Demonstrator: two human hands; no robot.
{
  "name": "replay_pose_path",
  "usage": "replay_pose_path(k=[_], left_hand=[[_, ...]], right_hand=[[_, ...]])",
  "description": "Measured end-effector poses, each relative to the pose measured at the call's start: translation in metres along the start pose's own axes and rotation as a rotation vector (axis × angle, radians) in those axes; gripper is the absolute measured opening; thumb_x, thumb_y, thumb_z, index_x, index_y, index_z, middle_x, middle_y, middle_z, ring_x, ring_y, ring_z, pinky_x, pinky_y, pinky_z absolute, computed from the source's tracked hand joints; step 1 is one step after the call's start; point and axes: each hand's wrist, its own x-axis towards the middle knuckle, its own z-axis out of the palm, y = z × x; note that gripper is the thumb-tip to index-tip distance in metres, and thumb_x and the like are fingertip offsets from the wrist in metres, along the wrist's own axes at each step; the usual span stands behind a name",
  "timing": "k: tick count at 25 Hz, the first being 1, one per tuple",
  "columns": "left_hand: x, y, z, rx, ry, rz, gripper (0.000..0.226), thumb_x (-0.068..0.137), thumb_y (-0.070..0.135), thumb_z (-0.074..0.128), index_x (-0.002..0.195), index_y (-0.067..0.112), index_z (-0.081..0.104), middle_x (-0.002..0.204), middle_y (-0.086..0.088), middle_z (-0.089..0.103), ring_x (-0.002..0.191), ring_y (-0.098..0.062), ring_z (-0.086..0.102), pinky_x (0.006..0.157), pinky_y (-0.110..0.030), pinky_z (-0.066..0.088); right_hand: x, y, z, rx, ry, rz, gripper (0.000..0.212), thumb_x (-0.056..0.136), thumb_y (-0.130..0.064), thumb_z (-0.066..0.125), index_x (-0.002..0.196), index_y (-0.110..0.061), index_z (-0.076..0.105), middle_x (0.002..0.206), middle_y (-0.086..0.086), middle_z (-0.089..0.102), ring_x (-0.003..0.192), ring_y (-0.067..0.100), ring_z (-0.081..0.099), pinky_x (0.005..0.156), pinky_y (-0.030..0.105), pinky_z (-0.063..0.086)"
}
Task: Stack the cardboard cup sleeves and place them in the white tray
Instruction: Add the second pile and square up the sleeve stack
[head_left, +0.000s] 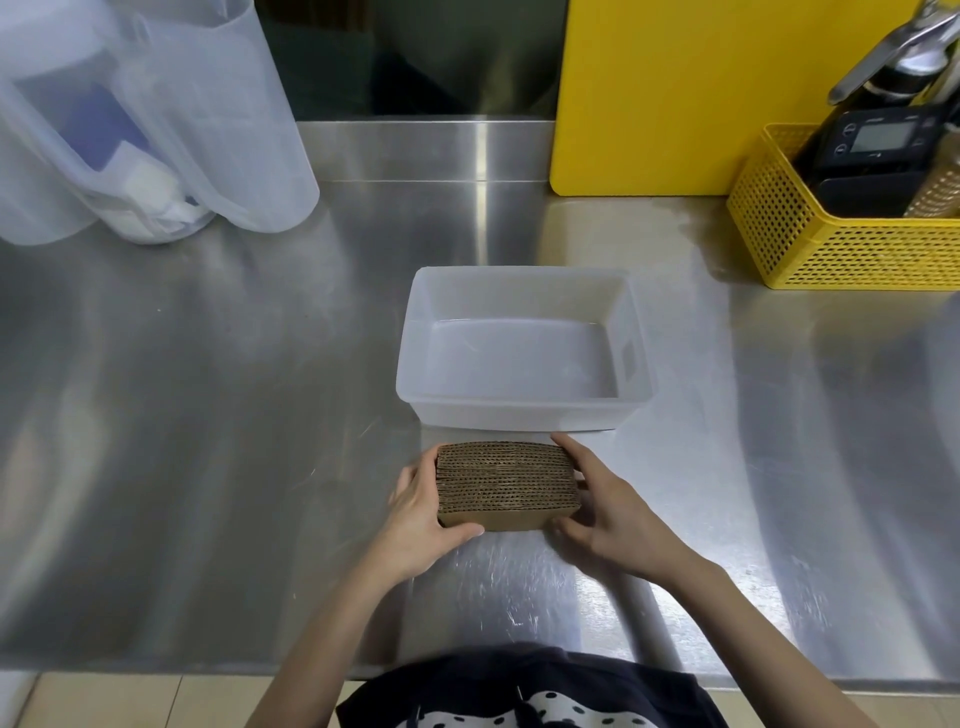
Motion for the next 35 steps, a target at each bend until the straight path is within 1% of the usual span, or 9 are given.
replay_pose_path(k=[5, 8, 15, 19, 23, 27, 30, 32, 35], left_hand=[[0.002, 0.007, -0.001, 0.032, 0.005, 0.023, 0.090, 0.071, 0.024, 0.072, 0.138, 0.020, 0.012, 0.125, -0.004, 0.033, 0.129, -0.020, 0.027, 0.110, -0.034, 0.022], [0.002, 0.000, -0.006, 0.048, -0.083, 0.059, 0.093, 0.070, 0.026, 0.072, 0.138, 0.027, 0.009, 0.125, 0.003, 0.035, 0.130, -0.015, 0.021, 0.112, -0.037, 0.020], [0.006, -0.014, -0.014, -0.006, -0.065, 0.027, 0.080, 0.070, 0.028, 0.073, 0.135, 0.029, 0.027, 0.131, -0.007, 0.042, 0.128, -0.017, 0.032, 0.112, -0.035, 0.025], [0.000, -0.010, -0.019, -0.005, -0.043, 0.048, 0.070, 0.069, 0.028, 0.073, 0.129, 0.031, 0.037, 0.110, 0.004, 0.043, 0.117, -0.014, 0.041, 0.105, -0.026, 0.030], [-0.007, 0.006, -0.042, -0.021, -0.042, 0.147, 0.060, 0.069, 0.023, 0.075, 0.104, 0.054, 0.036, 0.097, 0.023, 0.042, 0.094, 0.014, 0.042, 0.081, 0.000, 0.028], [-0.007, 0.025, -0.066, -0.003, -0.018, 0.189, 0.059, 0.068, 0.028, 0.075, 0.106, 0.051, 0.036, 0.104, 0.008, 0.049, 0.094, 0.010, 0.045, 0.088, -0.013, 0.030], [-0.001, 0.039, -0.087, 0.054, -0.030, 0.226, 0.061, 0.055, 0.050, 0.070, 0.105, 0.054, 0.036, 0.106, 0.009, 0.050, 0.094, 0.010, 0.046, 0.091, -0.017, 0.031], [0.006, 0.049, -0.100, 0.083, -0.032, 0.235, 0.060, 0.050, 0.058, 0.063, 0.102, 0.059, 0.034, 0.101, 0.015, 0.049, 0.095, 0.011, 0.046, 0.090, -0.012, 0.032], [0.019, 0.060, -0.117, 0.097, -0.030, 0.257, 0.059, 0.067, 0.037, 0.073, 0.114, 0.048, 0.038, 0.099, 0.018, 0.049, 0.094, 0.012, 0.046, 0.081, 0.006, 0.030]], right_hand=[[-0.001, -0.001, -0.005, -0.011, 0.025, -0.019, 0.074, 0.078, -0.004, 0.062, 0.138, -0.018, 0.022, 0.115, -0.009, 0.050, 0.107, 0.006, 0.052, 0.082, -0.007, 0.031], [0.000, 0.003, -0.003, -0.008, 0.016, -0.013, 0.070, 0.077, -0.004, 0.061, 0.135, -0.019, 0.025, 0.116, 0.002, 0.057, 0.108, 0.016, 0.057, 0.086, 0.006, 0.040], [0.000, 0.003, -0.002, 0.003, 0.017, -0.010, 0.070, 0.076, -0.005, 0.063, 0.134, -0.019, 0.026, 0.116, -0.001, 0.057, 0.106, 0.010, 0.057, 0.091, 0.016, 0.044], [-0.003, -0.005, -0.004, 0.052, 0.000, -0.010, 0.072, 0.071, -0.004, 0.064, 0.131, -0.024, 0.030, 0.111, -0.015, 0.054, 0.102, -0.013, 0.050, 0.083, -0.002, 0.035], [-0.005, -0.022, -0.020, 0.081, -0.006, -0.049, 0.074, 0.061, -0.025, 0.063, 0.125, -0.036, 0.028, 0.115, -0.019, 0.052, 0.108, -0.008, 0.046, 0.083, -0.004, 0.032], [0.001, -0.040, -0.035, 0.089, 0.007, -0.094, 0.075, 0.061, -0.028, 0.062, 0.125, -0.037, 0.025, 0.113, -0.020, 0.051, 0.105, -0.011, 0.045, 0.082, -0.003, 0.032], [0.009, -0.053, -0.045, 0.082, 0.019, -0.123, 0.075, 0.063, -0.023, 0.063, 0.125, -0.037, 0.022, 0.111, -0.023, 0.047, 0.101, -0.016, 0.043, 0.081, -0.003, 0.032], [0.015, -0.061, -0.052, 0.086, 0.037, -0.132, 0.076, 0.062, -0.026, 0.063, 0.125, -0.038, 0.020, 0.111, -0.021, 0.047, 0.102, -0.014, 0.042, 0.081, -0.003, 0.032], [0.028, -0.073, -0.060, 0.069, 0.066, -0.150, 0.075, 0.063, -0.028, 0.061, 0.127, -0.035, 0.022, 0.107, -0.025, 0.044, 0.100, -0.013, 0.042, 0.077, -0.003, 0.033]])
